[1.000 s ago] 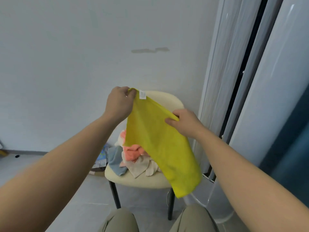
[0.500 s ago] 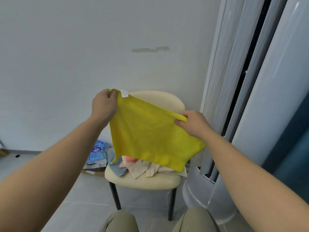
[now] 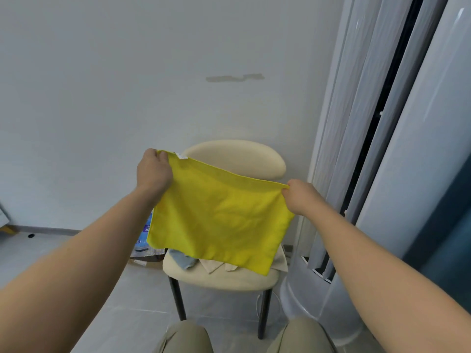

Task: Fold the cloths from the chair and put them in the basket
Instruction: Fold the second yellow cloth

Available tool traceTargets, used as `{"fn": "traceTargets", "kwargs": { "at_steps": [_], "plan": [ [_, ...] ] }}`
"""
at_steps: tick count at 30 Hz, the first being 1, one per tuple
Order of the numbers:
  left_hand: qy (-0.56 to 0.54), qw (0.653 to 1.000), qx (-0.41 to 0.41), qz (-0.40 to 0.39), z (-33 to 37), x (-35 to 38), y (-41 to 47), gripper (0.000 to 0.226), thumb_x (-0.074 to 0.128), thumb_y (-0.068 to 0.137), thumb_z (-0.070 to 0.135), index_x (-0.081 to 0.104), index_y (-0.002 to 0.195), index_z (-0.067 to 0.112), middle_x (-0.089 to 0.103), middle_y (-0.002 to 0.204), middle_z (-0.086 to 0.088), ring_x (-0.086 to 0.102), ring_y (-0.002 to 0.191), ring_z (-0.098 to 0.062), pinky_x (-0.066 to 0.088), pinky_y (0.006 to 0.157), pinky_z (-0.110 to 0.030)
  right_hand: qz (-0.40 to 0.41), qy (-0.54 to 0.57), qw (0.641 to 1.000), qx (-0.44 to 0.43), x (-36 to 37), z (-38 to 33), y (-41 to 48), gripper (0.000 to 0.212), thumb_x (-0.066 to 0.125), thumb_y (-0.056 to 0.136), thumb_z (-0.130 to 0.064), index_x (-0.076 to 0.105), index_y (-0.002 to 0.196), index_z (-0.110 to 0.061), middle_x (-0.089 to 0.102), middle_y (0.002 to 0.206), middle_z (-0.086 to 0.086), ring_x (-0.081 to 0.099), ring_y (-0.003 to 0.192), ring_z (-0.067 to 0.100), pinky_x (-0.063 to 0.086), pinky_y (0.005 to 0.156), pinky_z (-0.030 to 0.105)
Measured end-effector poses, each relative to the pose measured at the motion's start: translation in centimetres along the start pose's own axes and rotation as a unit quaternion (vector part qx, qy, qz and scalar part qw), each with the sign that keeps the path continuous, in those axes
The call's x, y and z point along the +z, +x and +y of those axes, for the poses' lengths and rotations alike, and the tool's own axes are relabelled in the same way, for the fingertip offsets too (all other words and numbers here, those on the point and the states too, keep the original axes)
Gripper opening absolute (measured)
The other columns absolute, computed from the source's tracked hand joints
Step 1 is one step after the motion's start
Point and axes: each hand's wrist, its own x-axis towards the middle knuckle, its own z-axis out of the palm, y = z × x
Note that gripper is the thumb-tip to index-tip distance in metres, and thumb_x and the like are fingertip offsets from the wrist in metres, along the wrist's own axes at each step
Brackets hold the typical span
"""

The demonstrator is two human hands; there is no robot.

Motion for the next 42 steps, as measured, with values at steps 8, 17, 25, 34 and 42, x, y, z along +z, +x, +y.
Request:
{"fn": "traceTargets", "kwargs": {
  "at_steps": [8, 17, 25, 34, 42],
  "plan": [
    [-0.051, 0.997, -0.015, -0.052, 0.2, 0.7, -1.9, 0.034, 0.059, 0.093, 0.033, 0.071, 0.086, 0.002, 0.065, 0.075, -0.019, 0.060, 0.069, -0.033, 0.058, 0.067, -0.048, -0.096, 0.272, 0.957, -0.035, -1.7, -4.3, -2.0, 0.041, 0.048, 0.099, -0.008, 0.040, 0.133, -0.029, 0.058, 0.085, 0.012, 0.062, 0.055, 0.019, 0.044, 0.047, 0.028],
    [-0.087, 0.986, 0.074, -0.122, 2.5, 1.1, -4.4, 0.009, 0.064, 0.094, 0.022, 0.057, 0.096, 0.028, 0.071, 0.087, -0.004, 0.069, 0.082, -0.025, 0.060, 0.077, -0.049, -0.242, 0.444, 0.859, -0.081, -4.1, -7.6, -4.4, 0.035, 0.039, 0.091, 0.011, 0.072, 0.095, -0.002, 0.067, 0.077, 0.018, 0.065, 0.058, 0.024, 0.052, 0.057, 0.032],
    [-0.083, 0.957, 0.145, -0.236, 3.9, 0.0, -6.5, 0.032, 0.054, 0.093, -0.006, 0.073, 0.083, 0.018, 0.074, 0.084, -0.007, 0.070, 0.080, -0.033, 0.059, 0.081, -0.055, -0.231, 0.378, 0.877, -0.184, -4.2, -7.7, -5.1, 0.019, 0.059, 0.094, 0.009, 0.069, 0.107, -0.001, 0.077, 0.083, 0.012, 0.075, 0.074, 0.024, 0.056, 0.057, 0.025],
    [-0.113, 0.923, 0.169, -0.328, 4.7, -1.4, -8.2, 0.021, 0.082, 0.080, 0.024, 0.080, 0.101, 0.025, 0.079, 0.092, -0.005, 0.073, 0.095, -0.031, 0.057, 0.093, -0.053, -0.113, 0.303, 0.918, -0.230, -3.8, -8.9, -5.4, 0.019, 0.069, 0.097, -0.031, 0.072, 0.085, -0.017, 0.068, 0.059, 0.008, 0.055, 0.045, 0.017, 0.047, 0.050, 0.027],
    [-0.100, 0.935, 0.206, -0.272, 3.7, 0.1, -7.5, 0.021, 0.076, 0.087, 0.036, 0.078, 0.093, 0.016, 0.075, 0.081, -0.011, 0.064, 0.072, -0.018, 0.054, 0.075, -0.051, -0.119, 0.273, 0.926, -0.230, -2.9, -8.7, -5.0, 0.023, 0.071, 0.095, -0.037, 0.071, 0.088, -0.015, 0.065, 0.057, 0.005, 0.052, 0.043, 0.014, 0.043, 0.045, 0.020]
  ]
}}
